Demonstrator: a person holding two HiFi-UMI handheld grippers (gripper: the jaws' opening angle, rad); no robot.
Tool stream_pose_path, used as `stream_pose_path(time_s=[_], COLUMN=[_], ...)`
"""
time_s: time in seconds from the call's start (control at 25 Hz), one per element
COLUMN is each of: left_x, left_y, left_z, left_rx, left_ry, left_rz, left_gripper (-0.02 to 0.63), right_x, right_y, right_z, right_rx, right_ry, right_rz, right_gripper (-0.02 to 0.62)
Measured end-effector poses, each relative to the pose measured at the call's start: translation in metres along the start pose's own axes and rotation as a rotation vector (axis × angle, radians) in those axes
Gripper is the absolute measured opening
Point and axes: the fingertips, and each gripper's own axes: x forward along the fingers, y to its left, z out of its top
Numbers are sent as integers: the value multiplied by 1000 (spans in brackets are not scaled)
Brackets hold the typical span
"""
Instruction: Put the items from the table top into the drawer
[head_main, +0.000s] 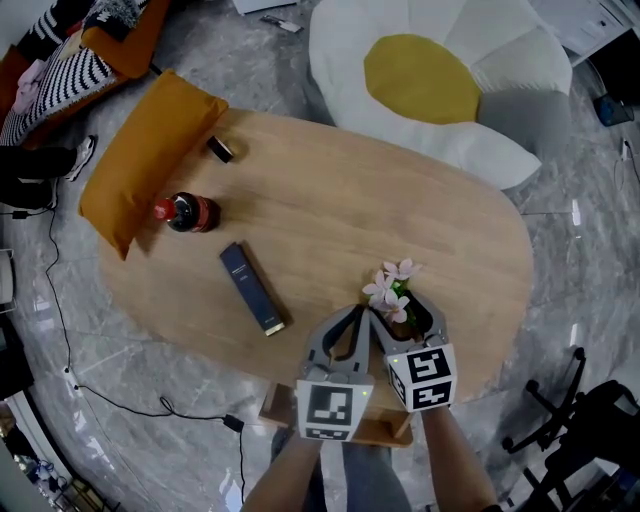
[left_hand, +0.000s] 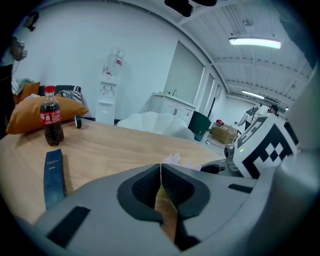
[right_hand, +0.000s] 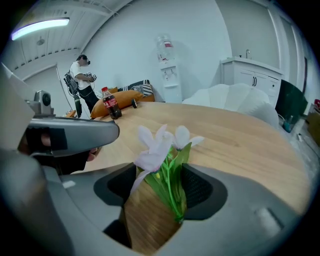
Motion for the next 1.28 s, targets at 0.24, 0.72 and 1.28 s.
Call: stream_pose_path(time_s=[0.24,0.72,1.28], left_x=[-4,-7,-27], left_y=[0,-2,1], left_z=[-3,-4,4], left_rx=[3,-15,5], left_ry=[12,12,-2], left_rz=[6,13,13], left_gripper=[12,12,12], right_x=[-1,-3,-21], right_y=[-12,-11,4], right_z=[-2,1,21], right_rx=[14,-20,-9], right_ry=[9,36,-27], right_rz=[-45,-63,-57], right_gripper=[133,36,23])
